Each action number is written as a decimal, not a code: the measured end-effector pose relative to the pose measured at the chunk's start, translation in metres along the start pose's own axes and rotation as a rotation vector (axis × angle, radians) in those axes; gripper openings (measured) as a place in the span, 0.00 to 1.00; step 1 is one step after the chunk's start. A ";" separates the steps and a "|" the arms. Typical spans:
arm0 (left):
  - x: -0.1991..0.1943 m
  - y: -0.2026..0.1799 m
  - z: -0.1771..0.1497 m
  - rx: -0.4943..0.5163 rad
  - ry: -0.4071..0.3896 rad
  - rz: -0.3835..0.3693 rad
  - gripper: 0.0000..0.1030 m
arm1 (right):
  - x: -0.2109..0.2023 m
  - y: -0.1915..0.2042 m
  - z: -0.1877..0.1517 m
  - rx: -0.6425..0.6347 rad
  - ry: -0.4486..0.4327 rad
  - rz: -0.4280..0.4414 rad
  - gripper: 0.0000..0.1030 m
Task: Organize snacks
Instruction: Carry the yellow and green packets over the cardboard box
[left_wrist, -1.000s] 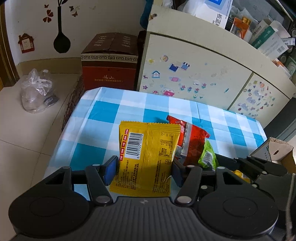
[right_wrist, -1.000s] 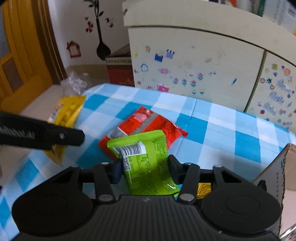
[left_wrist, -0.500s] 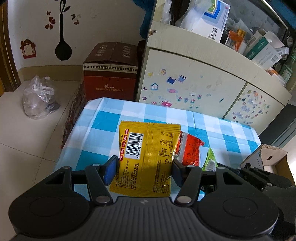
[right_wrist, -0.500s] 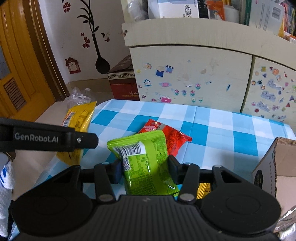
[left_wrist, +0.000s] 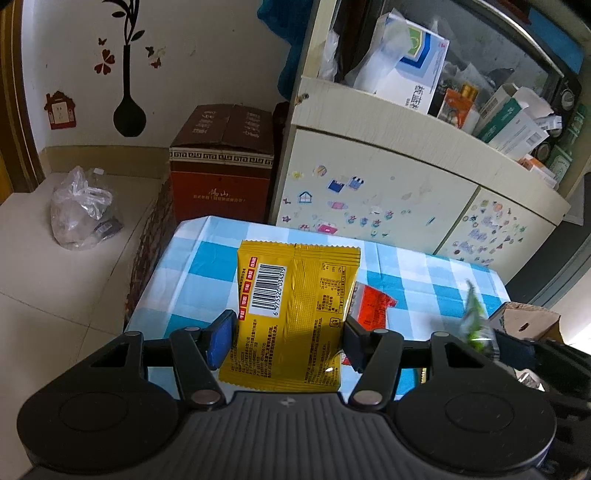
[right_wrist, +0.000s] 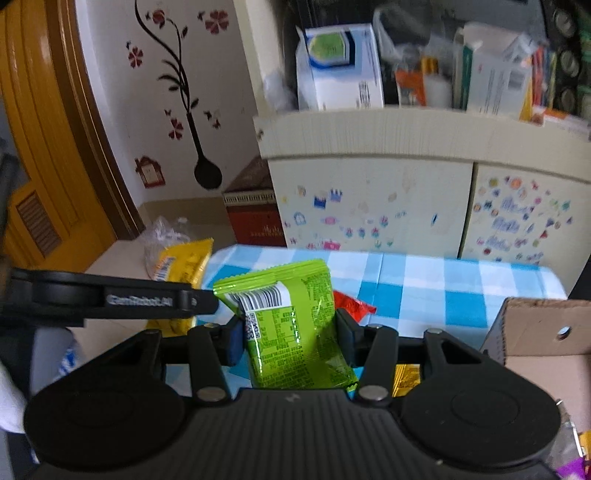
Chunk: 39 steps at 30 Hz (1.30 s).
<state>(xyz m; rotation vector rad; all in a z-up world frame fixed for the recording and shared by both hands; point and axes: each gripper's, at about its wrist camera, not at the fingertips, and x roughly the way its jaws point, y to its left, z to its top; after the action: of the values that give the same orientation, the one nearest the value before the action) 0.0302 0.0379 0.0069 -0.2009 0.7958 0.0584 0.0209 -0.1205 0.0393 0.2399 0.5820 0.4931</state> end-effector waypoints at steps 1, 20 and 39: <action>-0.002 -0.001 0.000 0.002 -0.002 -0.001 0.63 | -0.006 0.002 0.001 0.000 -0.011 0.002 0.48; -0.021 -0.033 -0.006 0.096 -0.072 -0.013 0.63 | -0.062 -0.016 0.004 0.086 -0.098 -0.094 0.48; -0.013 -0.055 -0.065 0.028 0.038 -0.061 0.63 | -0.113 -0.084 0.007 0.317 -0.162 -0.234 0.48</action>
<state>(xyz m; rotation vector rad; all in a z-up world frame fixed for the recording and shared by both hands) -0.0176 -0.0283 -0.0198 -0.1999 0.8270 -0.0143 -0.0255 -0.2500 0.0680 0.5024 0.5201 0.1509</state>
